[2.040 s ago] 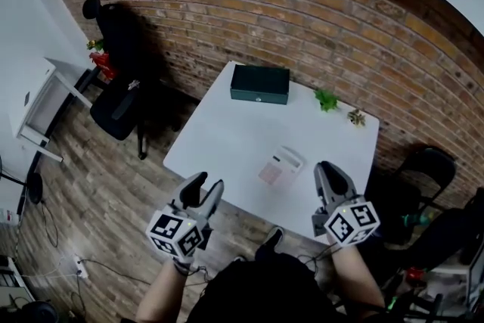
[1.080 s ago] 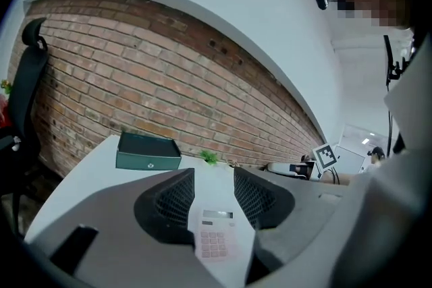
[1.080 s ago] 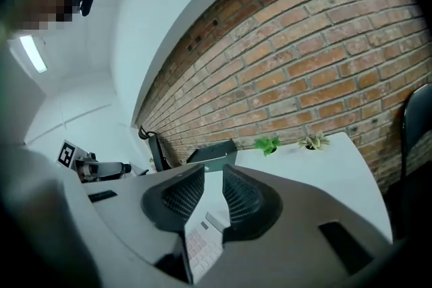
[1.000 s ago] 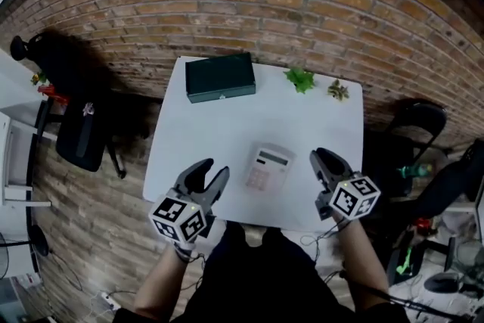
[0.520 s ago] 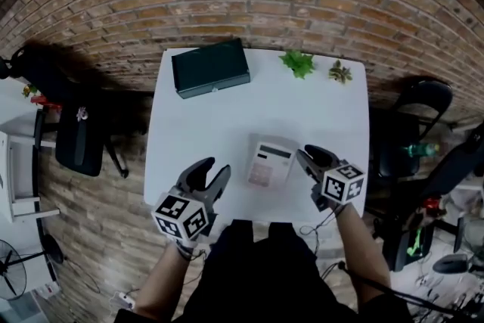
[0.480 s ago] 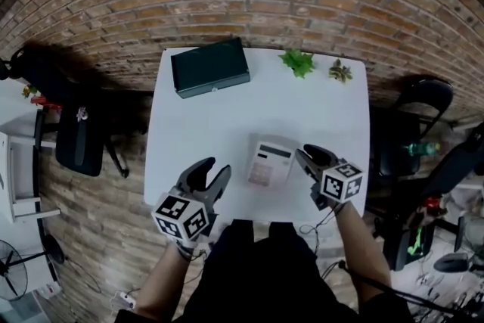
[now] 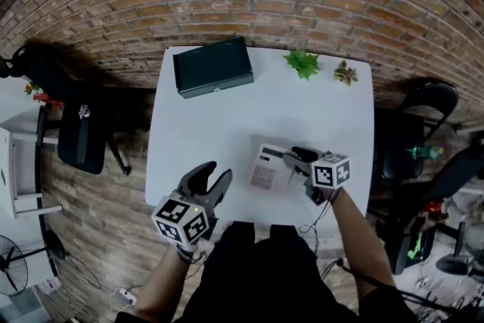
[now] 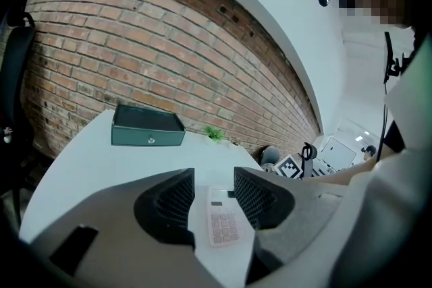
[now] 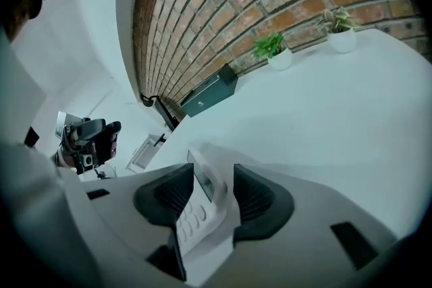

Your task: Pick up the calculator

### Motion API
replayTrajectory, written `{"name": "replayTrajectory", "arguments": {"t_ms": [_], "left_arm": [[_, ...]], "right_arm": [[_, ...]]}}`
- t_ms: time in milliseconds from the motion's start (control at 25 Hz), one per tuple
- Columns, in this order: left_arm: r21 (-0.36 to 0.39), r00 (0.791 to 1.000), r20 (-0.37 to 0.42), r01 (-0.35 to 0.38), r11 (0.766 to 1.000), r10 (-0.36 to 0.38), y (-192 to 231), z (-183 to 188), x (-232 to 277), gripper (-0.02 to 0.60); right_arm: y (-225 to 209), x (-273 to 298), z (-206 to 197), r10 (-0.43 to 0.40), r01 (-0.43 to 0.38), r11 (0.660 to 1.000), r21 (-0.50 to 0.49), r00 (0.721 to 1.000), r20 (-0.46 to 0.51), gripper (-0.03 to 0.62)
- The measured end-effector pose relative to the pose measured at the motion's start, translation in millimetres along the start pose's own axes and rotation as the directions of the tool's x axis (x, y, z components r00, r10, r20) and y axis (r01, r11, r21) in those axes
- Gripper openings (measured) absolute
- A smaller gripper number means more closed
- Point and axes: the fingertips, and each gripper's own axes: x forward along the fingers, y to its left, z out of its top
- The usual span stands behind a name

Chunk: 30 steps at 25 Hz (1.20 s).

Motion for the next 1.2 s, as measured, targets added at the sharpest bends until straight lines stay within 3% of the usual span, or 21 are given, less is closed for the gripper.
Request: {"name": "replayTrajectory", "arguments": {"t_ms": [280,560,920,1200], "left_arm": [[-0.022,1.0,0.007,-0.003,1.0,0.003,-2.2,1.2,-0.7,0.179],[-0.048,1.0,0.02,-0.019,0.999,0.02,-1.5,0.2,-4.1,0.179],[-0.083,0.998,0.05,-0.028,0.996,0.032,-2.6,6.3,-10.4,0.179],[-0.096,0.996,0.085,-0.021,0.995,0.03,-11.8,12.8,-14.1,0.179]], "right_arm": [[11.5,20.6,-5.4,0.101,-0.105,0.994,-0.027,0.989,-0.11,0.189],[14.0,27.8,-13.1,0.072,-0.094,0.991,-0.099,0.976,-0.204,0.141],[34.2,11.5,-10.7,0.066,-0.083,0.991,-0.101,0.986,-0.154,0.08],[58.7,-6.5,-1.5,0.051,-0.056,0.995,-0.084,0.997,-0.06,0.058]]}}
